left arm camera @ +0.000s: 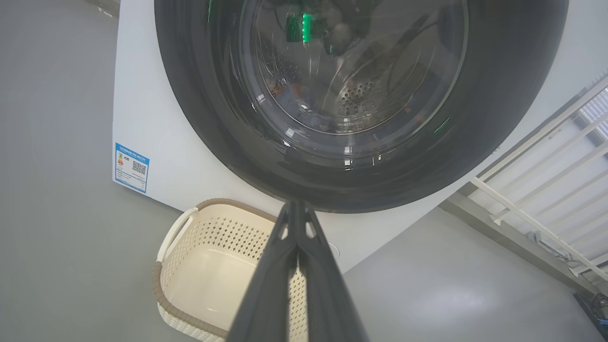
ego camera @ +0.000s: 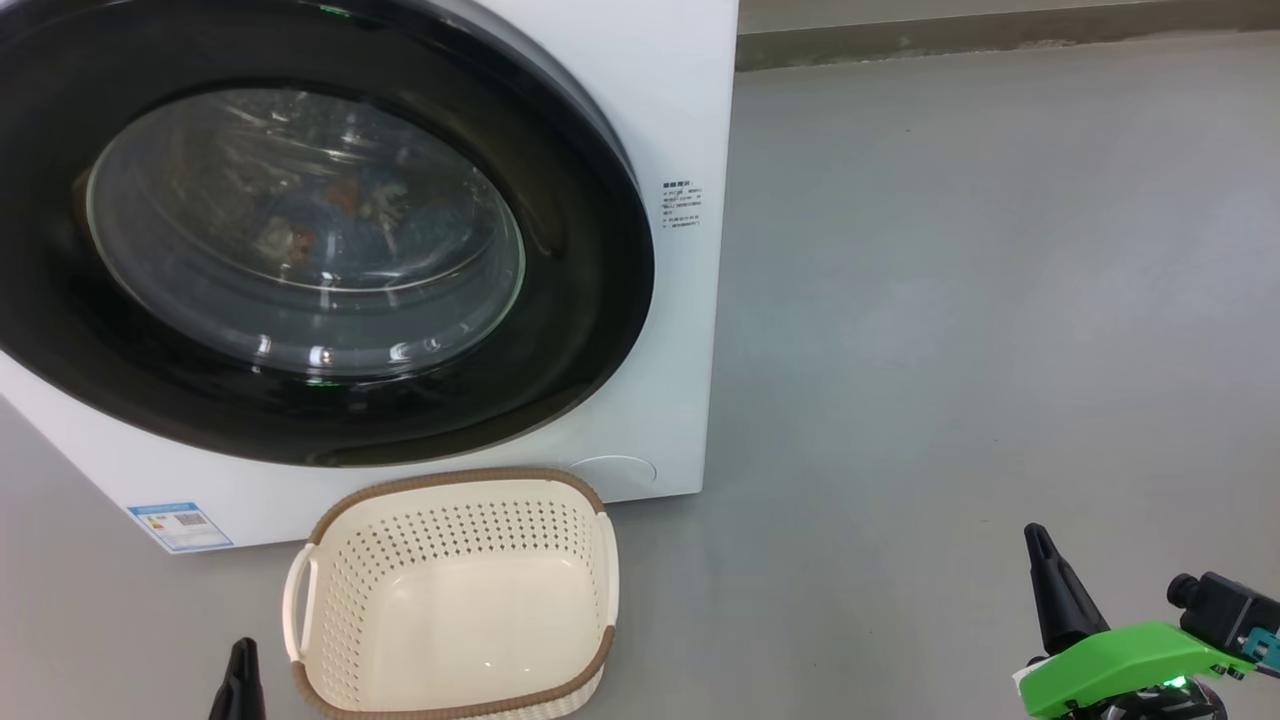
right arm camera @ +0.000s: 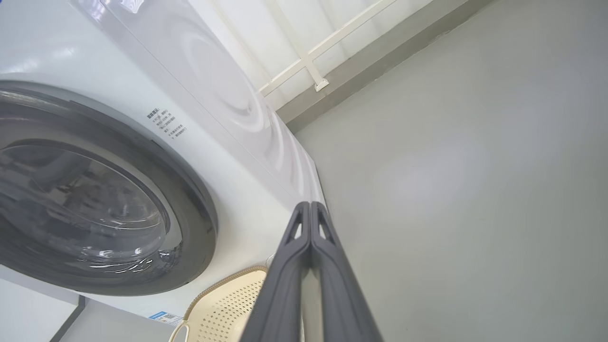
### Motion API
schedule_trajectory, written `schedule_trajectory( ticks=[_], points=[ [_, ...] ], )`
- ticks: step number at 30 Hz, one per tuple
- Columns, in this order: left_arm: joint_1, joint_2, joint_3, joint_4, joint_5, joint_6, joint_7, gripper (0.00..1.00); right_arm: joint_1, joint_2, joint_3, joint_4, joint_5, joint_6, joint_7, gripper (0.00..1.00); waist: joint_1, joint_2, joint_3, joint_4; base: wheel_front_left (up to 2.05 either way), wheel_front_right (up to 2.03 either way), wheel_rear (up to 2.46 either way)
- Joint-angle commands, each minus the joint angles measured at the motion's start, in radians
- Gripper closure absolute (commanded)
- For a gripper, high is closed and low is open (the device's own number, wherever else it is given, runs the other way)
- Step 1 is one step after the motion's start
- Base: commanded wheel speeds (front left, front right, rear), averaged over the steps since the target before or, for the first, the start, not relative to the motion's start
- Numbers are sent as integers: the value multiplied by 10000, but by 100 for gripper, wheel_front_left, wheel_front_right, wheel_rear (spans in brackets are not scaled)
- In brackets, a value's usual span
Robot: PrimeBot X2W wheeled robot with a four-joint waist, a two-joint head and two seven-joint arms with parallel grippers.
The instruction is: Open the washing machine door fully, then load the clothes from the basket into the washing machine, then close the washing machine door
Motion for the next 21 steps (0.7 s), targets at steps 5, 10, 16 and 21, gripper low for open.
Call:
schedule_trajectory(
  ticks=[5,10,16,21],
  points=[
    [-503,42,209,-340,-718,98,220,100,-358,-56,-165,-363,735,-8,186,100,-1,0,-14,62,0,0,0],
    [-560,14,237,-358,-1111,109,338,100,-374,-31,-226,-409,1116,-8,298,100,-1,0,-22,103,0,0,0],
    [-660,-34,287,-391,-1795,128,543,100,-403,11,-330,-487,1780,-10,492,100,-1,0,-37,175,0,0,0],
    [-731,-69,323,-415,-2286,142,690,100,-424,41,-405,-544,2256,-11,632,100,-1,0,-48,226,0,0,0]
  ],
)
